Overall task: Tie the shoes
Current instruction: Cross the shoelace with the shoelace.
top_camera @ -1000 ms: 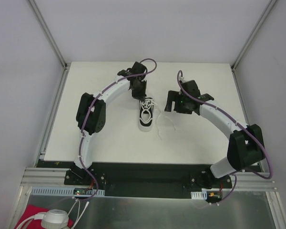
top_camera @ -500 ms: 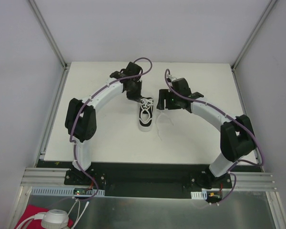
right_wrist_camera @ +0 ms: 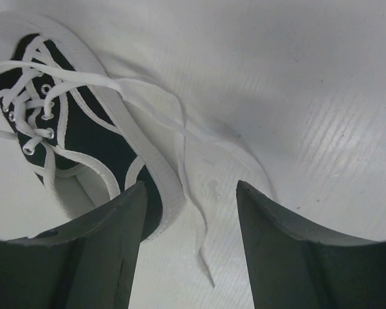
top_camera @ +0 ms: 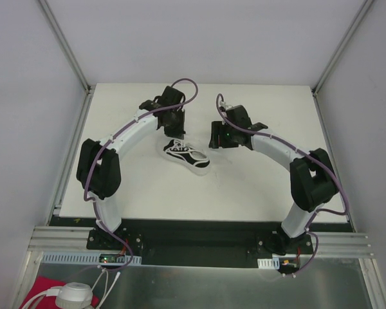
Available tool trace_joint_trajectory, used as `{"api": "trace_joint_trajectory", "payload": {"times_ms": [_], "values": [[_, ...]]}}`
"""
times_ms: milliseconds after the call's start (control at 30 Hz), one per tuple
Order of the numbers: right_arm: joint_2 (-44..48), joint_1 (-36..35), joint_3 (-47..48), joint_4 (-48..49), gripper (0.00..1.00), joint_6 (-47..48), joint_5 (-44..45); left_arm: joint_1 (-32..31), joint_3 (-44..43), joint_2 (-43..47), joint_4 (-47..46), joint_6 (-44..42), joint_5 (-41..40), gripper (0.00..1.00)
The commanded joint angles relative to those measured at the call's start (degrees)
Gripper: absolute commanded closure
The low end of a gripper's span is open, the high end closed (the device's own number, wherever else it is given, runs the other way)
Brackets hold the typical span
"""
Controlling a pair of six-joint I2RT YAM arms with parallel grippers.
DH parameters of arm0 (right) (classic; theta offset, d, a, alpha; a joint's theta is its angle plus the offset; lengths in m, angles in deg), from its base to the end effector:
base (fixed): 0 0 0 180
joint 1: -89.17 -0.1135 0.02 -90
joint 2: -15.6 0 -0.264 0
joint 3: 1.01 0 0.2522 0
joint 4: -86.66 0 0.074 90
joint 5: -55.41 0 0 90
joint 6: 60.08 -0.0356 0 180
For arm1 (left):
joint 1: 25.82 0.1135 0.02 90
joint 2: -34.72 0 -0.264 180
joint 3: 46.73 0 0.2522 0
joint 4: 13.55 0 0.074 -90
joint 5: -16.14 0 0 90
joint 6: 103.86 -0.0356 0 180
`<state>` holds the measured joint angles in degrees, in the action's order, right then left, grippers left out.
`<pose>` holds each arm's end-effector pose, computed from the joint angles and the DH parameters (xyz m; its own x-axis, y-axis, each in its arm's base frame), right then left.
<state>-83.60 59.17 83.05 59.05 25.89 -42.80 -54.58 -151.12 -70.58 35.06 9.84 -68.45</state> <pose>0.3316 0.1973 0.2341 -0.6276 -0.2820 -0.7257 -0.5429 0.8266 0.1483 0.3603 -0.2016 0.2809 -0.8247 -0.0039 -0.5656 0.2197 0.9193 -0.3266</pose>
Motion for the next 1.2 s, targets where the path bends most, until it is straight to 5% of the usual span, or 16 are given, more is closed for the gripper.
{"api": "trace_joint_trajectory", "payload": {"times_ms": [0,500,800,900,1000,1167], "values": [[1.55,-1.2,-2.45,-1.27,0.39,-2.91,2.31,0.8,-0.07,2.03,-1.98,2.05,0.56,1.0],[-9.43,-2.17,8.36,-10.76,0.39,5.87,14.79,0.8,-2.45,-0.35,-2.15,2.22,3.91,0.99],[-12.25,-0.5,6.78,-10.33,0.44,6.85,12.51,0.72,-3.15,-0.44,-2.16,2.4,4.26,0.98],[-13.04,-0.5,6.51,-10.15,0.56,6.76,12.69,0.8,-3.15,-0.35,-2.07,2.49,4.35,0.98],[-13.74,-0.5,6.95,-10.23,0.99,6.5,12.51,0.72,-2.36,0.26,-2.16,3.01,4.17,0.92],[-13.74,-0.5,7.83,-10.06,0.99,6.49,11.99,1.15,-0.34,1.41,-2.16,4.24,4.87,0.74]]}}
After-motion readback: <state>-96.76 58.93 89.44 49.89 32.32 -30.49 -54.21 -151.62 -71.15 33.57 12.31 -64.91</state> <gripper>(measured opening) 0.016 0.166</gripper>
